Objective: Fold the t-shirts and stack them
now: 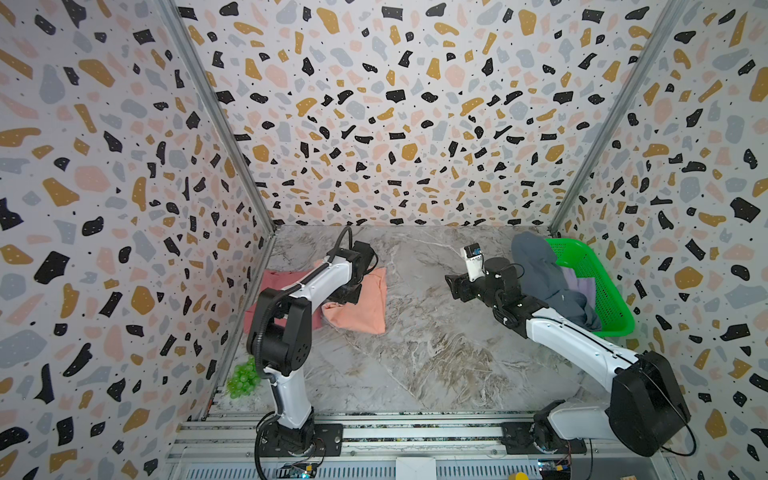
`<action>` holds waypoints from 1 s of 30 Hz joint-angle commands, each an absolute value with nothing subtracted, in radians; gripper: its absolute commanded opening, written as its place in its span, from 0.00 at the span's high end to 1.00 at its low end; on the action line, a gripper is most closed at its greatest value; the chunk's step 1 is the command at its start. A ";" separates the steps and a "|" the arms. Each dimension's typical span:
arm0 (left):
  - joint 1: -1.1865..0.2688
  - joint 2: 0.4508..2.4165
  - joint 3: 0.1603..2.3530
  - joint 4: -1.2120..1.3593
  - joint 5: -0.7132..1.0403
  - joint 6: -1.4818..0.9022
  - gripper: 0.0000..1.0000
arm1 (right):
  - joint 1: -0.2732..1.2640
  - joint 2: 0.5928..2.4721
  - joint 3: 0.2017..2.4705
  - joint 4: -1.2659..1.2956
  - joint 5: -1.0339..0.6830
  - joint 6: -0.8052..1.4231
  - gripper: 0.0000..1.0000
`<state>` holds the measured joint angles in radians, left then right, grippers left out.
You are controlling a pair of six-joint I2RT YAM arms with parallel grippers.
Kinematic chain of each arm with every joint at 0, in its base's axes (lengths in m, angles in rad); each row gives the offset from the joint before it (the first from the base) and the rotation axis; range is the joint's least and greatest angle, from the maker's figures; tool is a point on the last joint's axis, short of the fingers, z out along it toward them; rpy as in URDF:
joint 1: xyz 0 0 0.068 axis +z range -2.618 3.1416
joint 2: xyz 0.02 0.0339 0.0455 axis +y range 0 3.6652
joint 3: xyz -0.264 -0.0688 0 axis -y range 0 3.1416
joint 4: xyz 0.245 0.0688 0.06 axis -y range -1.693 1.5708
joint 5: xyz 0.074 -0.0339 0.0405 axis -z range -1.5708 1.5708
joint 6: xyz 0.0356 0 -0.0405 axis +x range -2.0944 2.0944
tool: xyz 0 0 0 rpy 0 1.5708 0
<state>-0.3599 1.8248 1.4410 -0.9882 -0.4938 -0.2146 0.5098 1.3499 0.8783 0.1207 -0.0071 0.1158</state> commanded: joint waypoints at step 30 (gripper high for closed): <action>-0.235 1.594 1.646 -1.120 -0.457 -0.274 1.00 | 0.498 1.433 0.940 0.077 0.053 0.127 0.22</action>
